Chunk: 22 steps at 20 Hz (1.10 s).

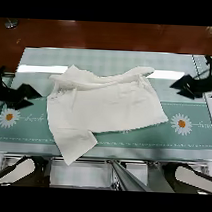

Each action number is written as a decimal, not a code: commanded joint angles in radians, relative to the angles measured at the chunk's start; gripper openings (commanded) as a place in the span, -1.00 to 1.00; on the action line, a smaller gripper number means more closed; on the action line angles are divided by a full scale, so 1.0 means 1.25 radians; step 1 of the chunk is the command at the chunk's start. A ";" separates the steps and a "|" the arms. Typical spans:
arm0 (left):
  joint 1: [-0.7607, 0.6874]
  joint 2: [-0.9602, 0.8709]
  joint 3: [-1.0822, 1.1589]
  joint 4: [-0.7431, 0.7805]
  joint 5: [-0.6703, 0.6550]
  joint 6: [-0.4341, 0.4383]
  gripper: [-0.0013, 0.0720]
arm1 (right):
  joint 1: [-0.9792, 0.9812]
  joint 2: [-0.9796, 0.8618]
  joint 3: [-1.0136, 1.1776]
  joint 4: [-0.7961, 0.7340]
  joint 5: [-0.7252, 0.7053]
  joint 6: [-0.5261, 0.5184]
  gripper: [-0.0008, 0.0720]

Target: Fold the shirts.

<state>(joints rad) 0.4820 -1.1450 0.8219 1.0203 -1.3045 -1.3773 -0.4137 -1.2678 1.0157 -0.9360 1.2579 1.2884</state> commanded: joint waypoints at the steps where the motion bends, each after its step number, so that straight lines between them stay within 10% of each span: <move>1: 0.035 0.062 -0.150 0.008 -0.053 0.016 0.95 | -0.068 0.213 -0.299 0.093 -0.066 -0.053 0.74; 15: -0.107 0.087 -0.406 -0.225 0.220 0.111 0.93 | -0.066 0.425 -0.475 0.141 -0.096 0.030 0.74; 16: -0.110 0.087 -0.401 -0.225 0.222 0.111 0.64 | -0.066 0.421 -0.462 0.064 -0.118 0.114 0.74; 18: -0.110 0.089 -0.391 -0.226 0.216 0.131 -0.88 | -0.066 0.406 -0.432 -0.134 -0.148 0.256 0.74; 22: -0.110 0.089 -0.381 -0.237 0.205 0.145 -0.91 | -0.065 0.322 -0.424 -0.284 -0.056 0.280 0.74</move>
<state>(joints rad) 0.3500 -1.0348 0.3420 0.7502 -1.0454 -1.2163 -0.4953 -0.8066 0.4744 -1.1202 1.1301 1.5707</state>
